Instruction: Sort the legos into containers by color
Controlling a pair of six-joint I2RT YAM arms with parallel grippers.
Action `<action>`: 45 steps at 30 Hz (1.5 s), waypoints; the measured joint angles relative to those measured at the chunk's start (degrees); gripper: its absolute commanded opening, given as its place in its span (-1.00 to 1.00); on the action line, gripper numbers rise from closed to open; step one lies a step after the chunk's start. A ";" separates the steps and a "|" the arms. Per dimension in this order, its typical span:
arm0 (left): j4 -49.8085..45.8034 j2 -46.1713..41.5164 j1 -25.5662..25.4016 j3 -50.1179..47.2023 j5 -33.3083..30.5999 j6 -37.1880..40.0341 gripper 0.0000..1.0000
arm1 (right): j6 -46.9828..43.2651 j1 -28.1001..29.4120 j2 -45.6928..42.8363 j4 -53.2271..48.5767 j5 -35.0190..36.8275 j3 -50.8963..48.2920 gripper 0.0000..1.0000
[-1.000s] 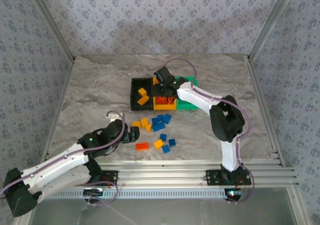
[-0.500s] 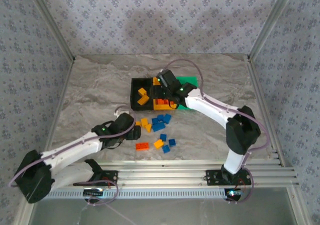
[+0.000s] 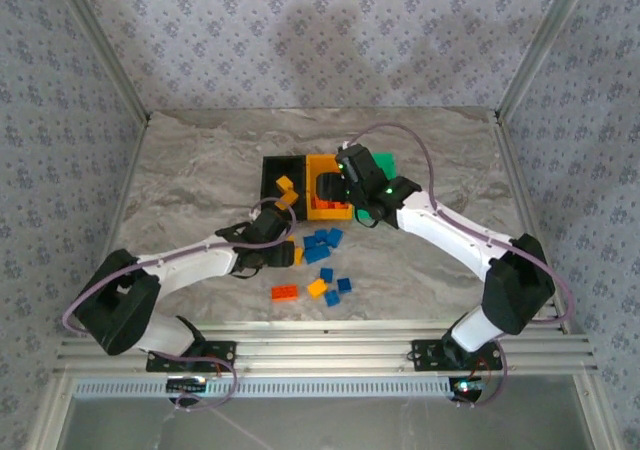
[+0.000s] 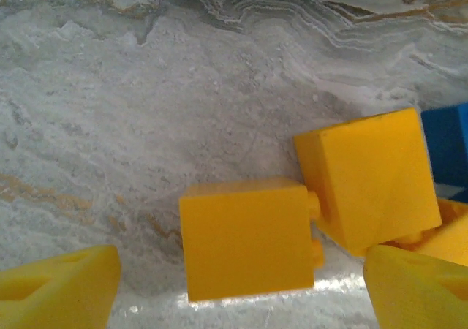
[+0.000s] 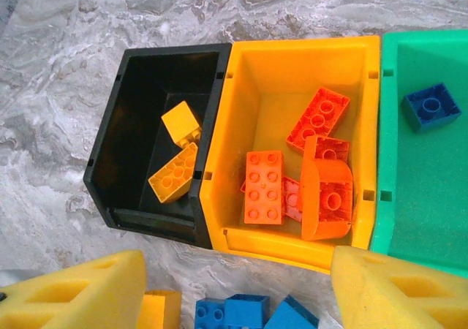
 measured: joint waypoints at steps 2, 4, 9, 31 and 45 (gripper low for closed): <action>0.87 0.87 0.98 0.72 0.20 0.15 0.57 | 0.00 -0.04 -0.63 0.09 0.00 -0.31 0.39; 1.81 1.70 1.79 0.96 0.48 0.24 0.52 | 0.00 -0.09 -1.03 0.15 -0.02 -0.44 0.39; 3.39 3.67 2.23 1.97 0.61 0.74 0.25 | 0.00 -0.17 -1.68 0.39 -0.02 -0.68 0.39; 2.36 3.82 3.63 -0.28 1.20 0.85 -0.27 | 0.04 -0.94 -4.90 1.88 0.02 -4.68 0.40; -6.25 -5.14 4.42 17.16 0.57 2.16 -0.35 | 3.93 -1.20 -13.70 3.41 0.85 -18.29 0.40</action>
